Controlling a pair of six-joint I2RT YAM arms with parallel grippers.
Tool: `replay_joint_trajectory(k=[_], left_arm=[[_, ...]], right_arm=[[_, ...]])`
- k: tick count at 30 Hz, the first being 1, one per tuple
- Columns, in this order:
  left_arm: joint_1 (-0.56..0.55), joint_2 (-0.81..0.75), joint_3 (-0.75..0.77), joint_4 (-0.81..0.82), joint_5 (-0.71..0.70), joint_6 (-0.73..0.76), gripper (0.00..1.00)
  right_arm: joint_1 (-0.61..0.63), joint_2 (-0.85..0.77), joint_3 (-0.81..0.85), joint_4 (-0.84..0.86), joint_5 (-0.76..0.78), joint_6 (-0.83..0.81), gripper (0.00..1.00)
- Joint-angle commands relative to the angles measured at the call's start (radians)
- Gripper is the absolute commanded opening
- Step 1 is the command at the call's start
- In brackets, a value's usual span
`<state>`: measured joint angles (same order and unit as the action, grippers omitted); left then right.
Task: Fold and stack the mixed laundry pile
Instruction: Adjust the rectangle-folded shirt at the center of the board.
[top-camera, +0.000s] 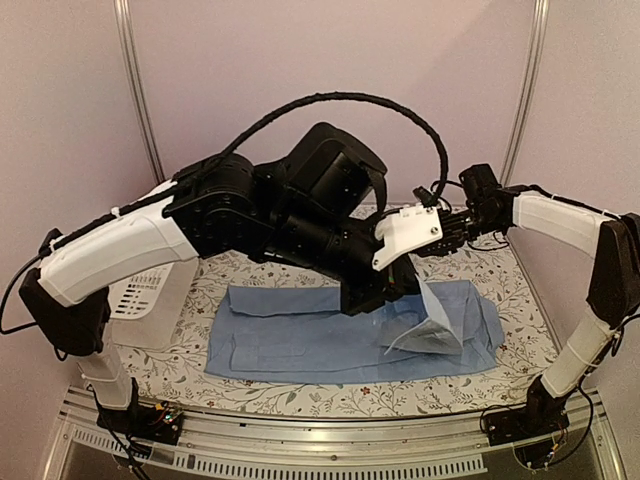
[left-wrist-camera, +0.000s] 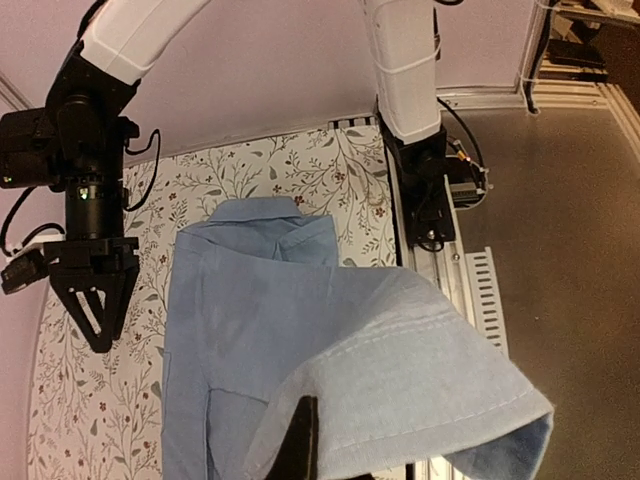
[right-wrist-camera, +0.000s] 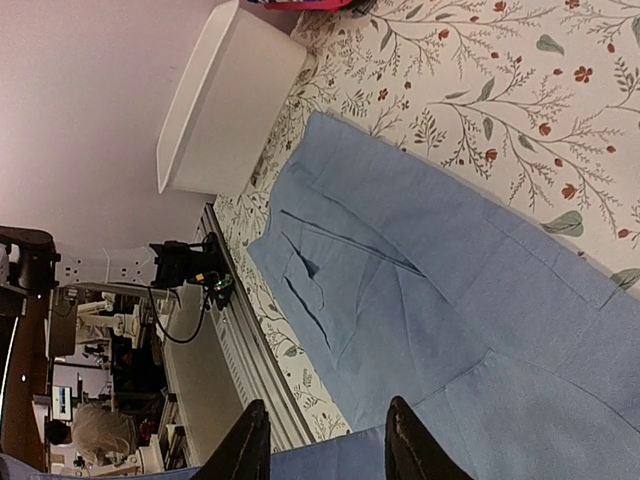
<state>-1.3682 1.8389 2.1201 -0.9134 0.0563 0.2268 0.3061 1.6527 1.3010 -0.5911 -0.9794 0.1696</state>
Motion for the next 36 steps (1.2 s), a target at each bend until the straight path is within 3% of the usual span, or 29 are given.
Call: replay_joint_trajectory(k=[1, 6, 8, 12, 20, 30, 36], left_arm=[[-0.002, 0.019, -0.023, 0.046, -0.036, -0.072, 0.00], [0.081, 0.053, -0.047, 0.161, -0.064, -0.199, 0.00], [0.148, 0.043, -0.107, 0.196, -0.007, -0.316, 0.00], [0.277, -0.088, -0.390, 0.381, 0.059, -0.496, 0.00], [0.491, -0.338, -0.909, 0.606, 0.024, -0.763, 0.00], [0.579, -0.455, -1.284, 0.746, 0.017, -0.998, 0.00], [0.637, -0.513, -1.415, 0.785, -0.036, -1.093, 0.00]], right_arm=[[0.082, 0.045, -0.073, -0.077, 0.051, -0.120, 0.37], [0.110, 0.123, -0.139, -0.093, 0.077, -0.140, 0.36], [0.107, 0.124, -0.137, -0.095, 0.125, -0.128, 0.41], [0.058, 0.092, -0.122, -0.078, 0.159, -0.082, 0.53], [-0.062, 0.055, -0.124, -0.062, 0.233, -0.024, 0.59], [-0.061, 0.091, -0.181, -0.025, 0.258, -0.024, 0.59], [-0.061, 0.096, -0.181, -0.041, 0.283, -0.030, 0.59]])
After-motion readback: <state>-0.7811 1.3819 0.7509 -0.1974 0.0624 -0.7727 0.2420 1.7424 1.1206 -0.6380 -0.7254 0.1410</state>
